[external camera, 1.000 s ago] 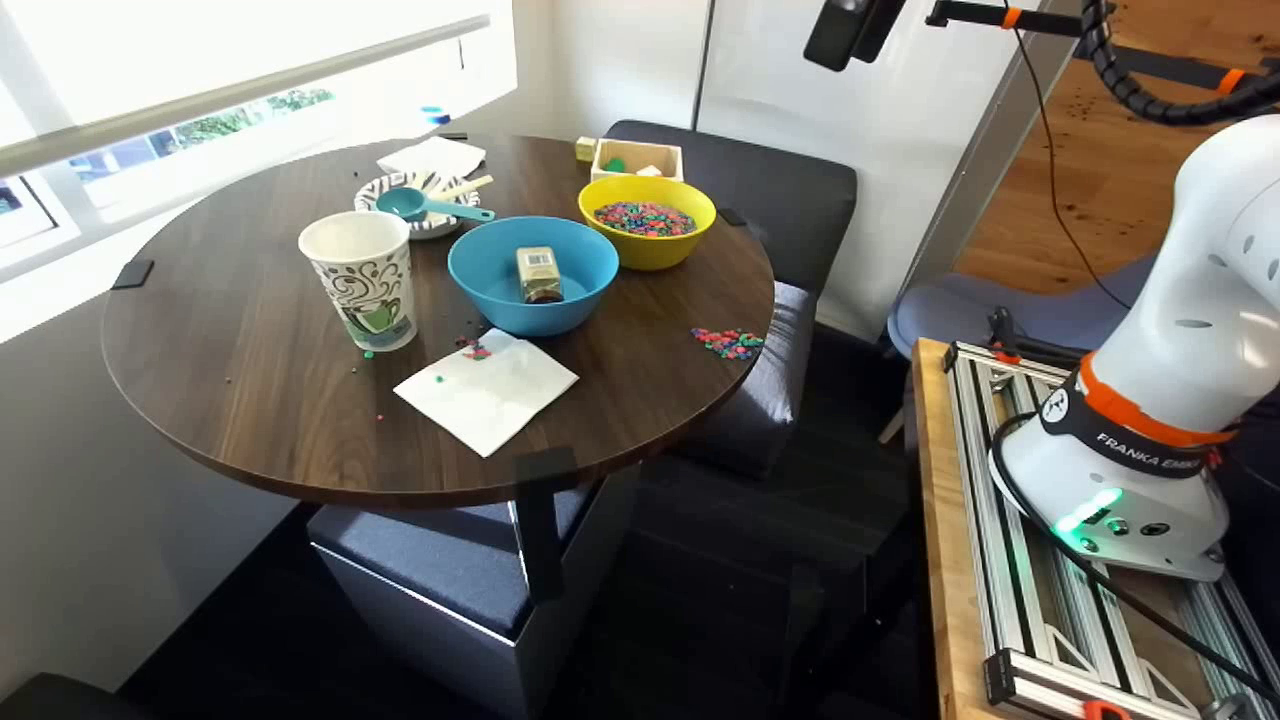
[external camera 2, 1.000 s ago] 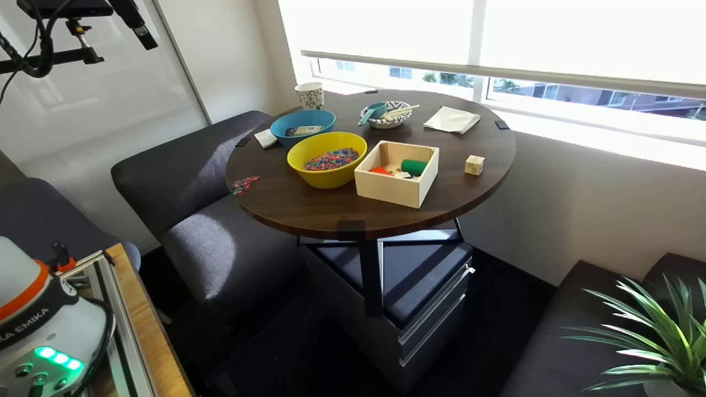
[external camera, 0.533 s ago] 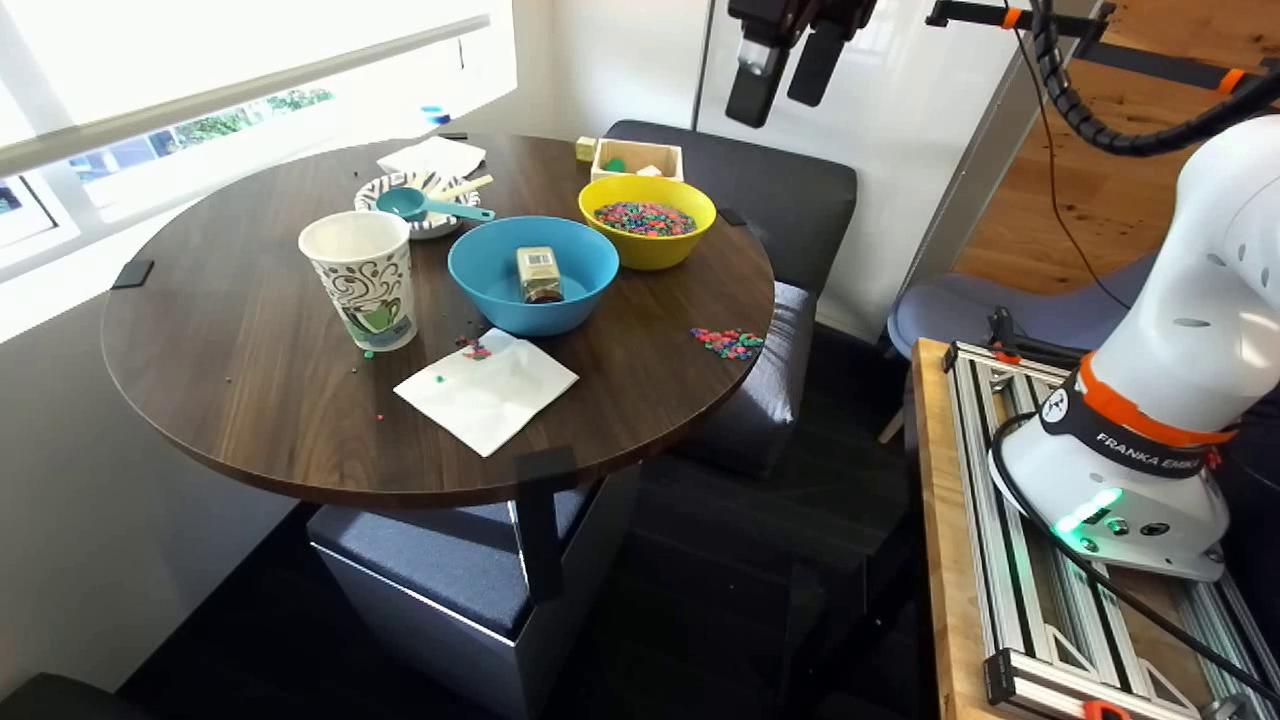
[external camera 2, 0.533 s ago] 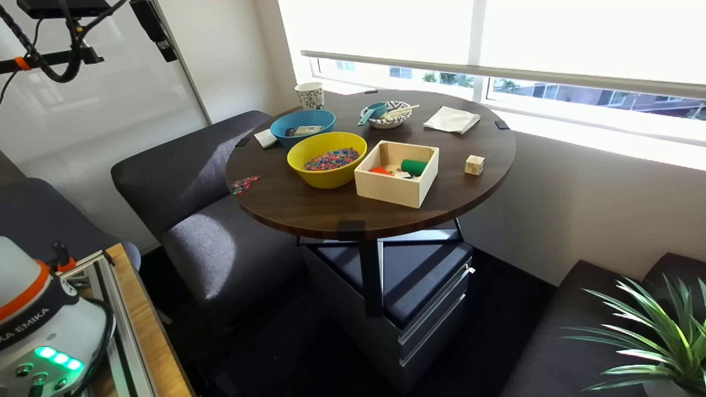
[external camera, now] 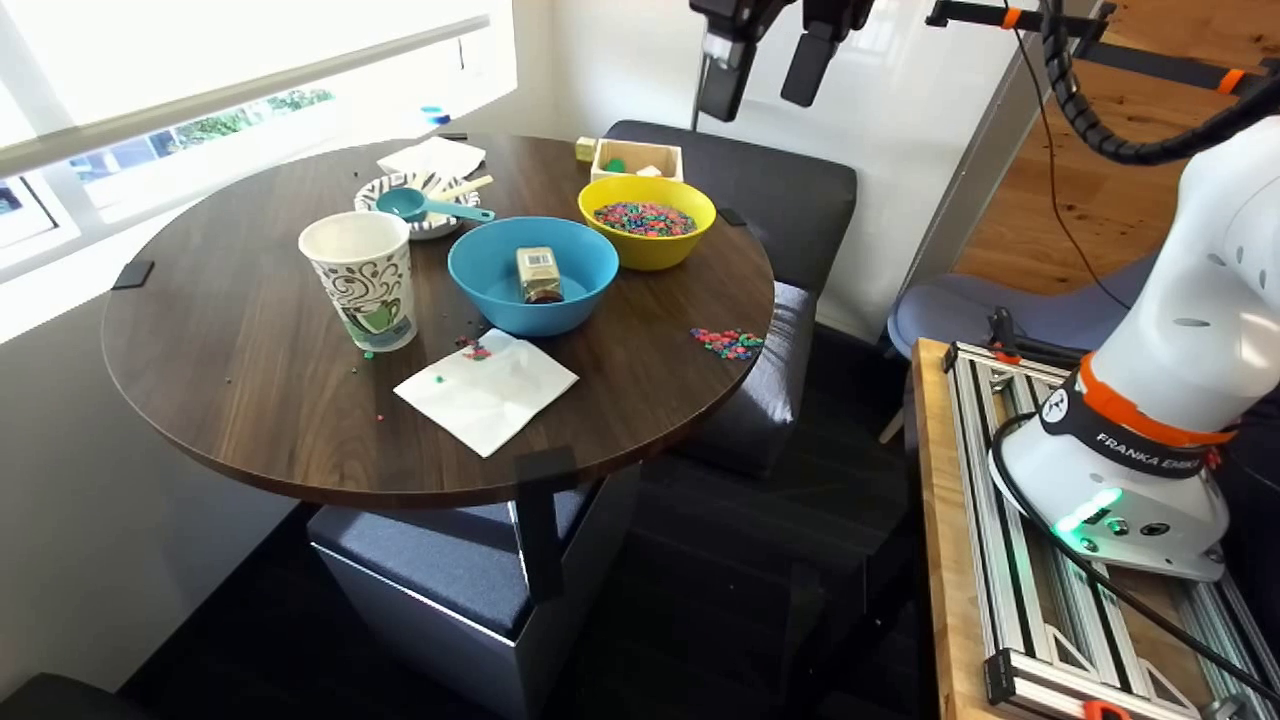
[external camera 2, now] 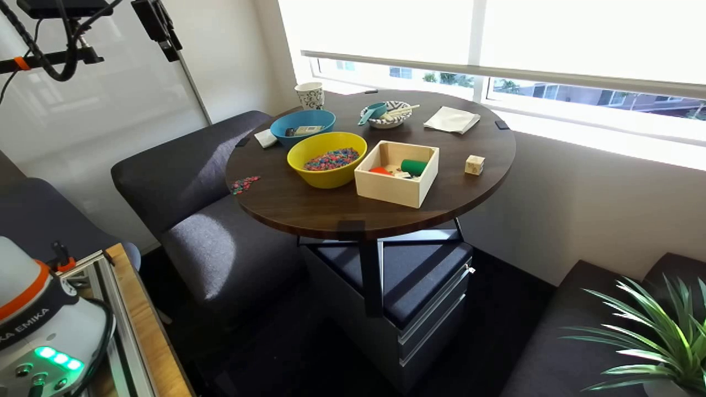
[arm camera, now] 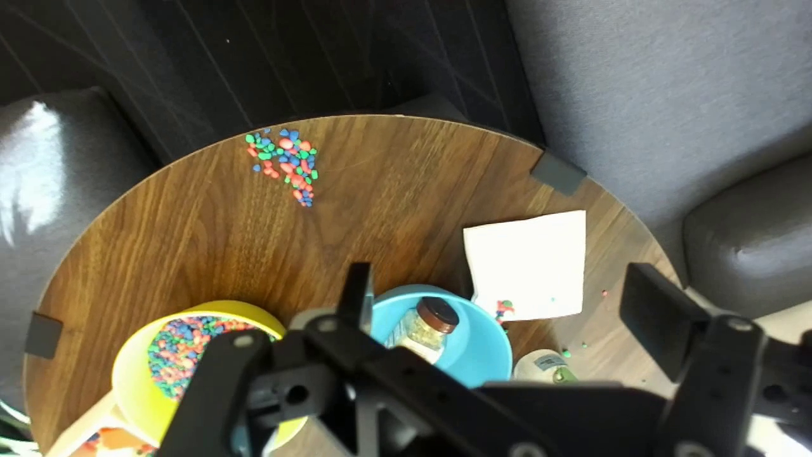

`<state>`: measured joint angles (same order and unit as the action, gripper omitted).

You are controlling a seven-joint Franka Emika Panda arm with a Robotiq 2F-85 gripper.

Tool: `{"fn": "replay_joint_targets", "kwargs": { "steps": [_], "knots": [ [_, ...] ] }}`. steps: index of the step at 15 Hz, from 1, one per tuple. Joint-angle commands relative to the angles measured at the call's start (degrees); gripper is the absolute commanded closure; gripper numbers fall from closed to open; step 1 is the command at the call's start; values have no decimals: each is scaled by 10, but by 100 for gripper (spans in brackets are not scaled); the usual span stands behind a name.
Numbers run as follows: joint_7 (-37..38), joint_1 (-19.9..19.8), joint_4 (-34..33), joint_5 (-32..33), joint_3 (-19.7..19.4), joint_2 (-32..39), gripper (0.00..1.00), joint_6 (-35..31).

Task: Pour the contents of the cup into the yellow bowl

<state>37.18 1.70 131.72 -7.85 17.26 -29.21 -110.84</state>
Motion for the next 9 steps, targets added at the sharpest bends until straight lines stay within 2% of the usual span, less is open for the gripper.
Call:
{"fn": "replay_joint_targets", "kwargs": {
  "steps": [1, 4, 7, 8, 9],
  "knots": [
    [125, -25, -66, 25, 24, 109, 0, -18],
    [248, -22, -135, 57, 30, 209, 0, -41],
    [369, 1, -210, 96, 13, 295, 0, -58],
    [409, -20, -234, 116, 35, 321, 0, -74],
    [450, 17, -258, 142, -1, 345, 0, -74]
  ]
}}
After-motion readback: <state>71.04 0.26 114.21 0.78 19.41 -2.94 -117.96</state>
